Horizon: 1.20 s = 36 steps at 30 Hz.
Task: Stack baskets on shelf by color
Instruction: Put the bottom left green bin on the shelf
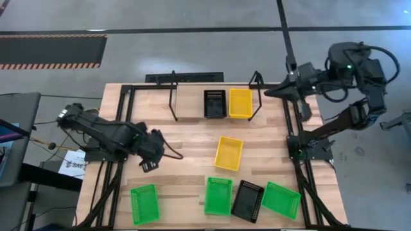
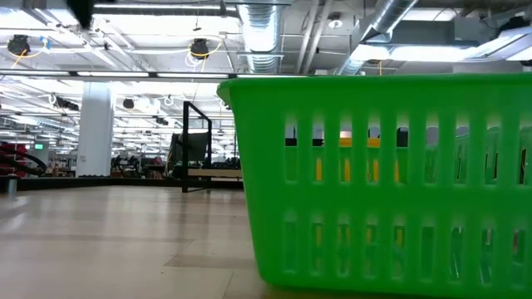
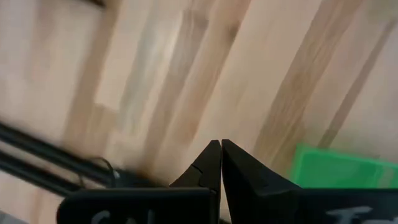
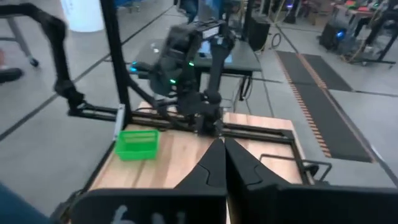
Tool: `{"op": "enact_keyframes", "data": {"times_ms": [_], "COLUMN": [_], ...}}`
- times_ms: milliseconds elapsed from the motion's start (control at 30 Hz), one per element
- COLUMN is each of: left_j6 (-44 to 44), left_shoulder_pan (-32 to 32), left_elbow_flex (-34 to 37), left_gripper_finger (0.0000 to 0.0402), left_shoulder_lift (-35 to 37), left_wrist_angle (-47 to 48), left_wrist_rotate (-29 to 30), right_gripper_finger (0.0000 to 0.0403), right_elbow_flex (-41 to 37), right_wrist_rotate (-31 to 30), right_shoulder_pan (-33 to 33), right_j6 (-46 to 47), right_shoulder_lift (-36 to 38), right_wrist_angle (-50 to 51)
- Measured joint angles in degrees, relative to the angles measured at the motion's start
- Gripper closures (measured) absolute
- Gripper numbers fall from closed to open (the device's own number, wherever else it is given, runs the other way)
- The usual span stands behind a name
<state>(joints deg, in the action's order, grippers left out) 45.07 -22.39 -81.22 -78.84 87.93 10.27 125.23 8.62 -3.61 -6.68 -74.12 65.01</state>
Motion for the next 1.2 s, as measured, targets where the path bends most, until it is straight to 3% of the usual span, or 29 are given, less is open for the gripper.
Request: {"op": "enact_keyframes", "data": {"times_ms": [167,300,467,767,933,1200], "left_j6": [2.09,11.64,15.96,13.25,7.83,6.54], "left_shoulder_pan": [-1.37,-1.44,-2.91,-7.51,-9.88,-11.75], "left_elbow_flex": [12.95,22.14,30.27,39.33,38.85,38.79], "left_gripper_finger": [0.0401,0.0401,0.0396,0.0321,0.0287,0.0283], "left_shoulder_lift": [8.24,14.33,17.38,13.35,8.05,0.86], "left_wrist_angle": [-15.35,-21.42,-27.13,-45.54,-45.34,-45.47], "left_wrist_rotate": [-2.03,-2.69,-11.07,-19.32,-20.92,-24.84], "right_gripper_finger": [0.0394,0.0394,0.0394,0.0394,0.0397,0.0398], "right_elbow_flex": [-0.07,-0.07,-0.07,-0.11,-0.11,-0.07], "right_wrist_rotate": [-0.13,-0.14,-0.14,-0.11,-0.04,0.22], "right_shoulder_pan": [1.02,0.98,0.77,-0.95,-1.89,-2.98], "right_j6": [2.09,2.21,0.71,-1.28,-1.30,-0.36], "right_shoulder_lift": [-0.03,-1.36,-3.93,-8.72,-9.74,-9.53], "right_wrist_angle": [1.93,2.43,2.44,2.28,2.29,1.70]}}
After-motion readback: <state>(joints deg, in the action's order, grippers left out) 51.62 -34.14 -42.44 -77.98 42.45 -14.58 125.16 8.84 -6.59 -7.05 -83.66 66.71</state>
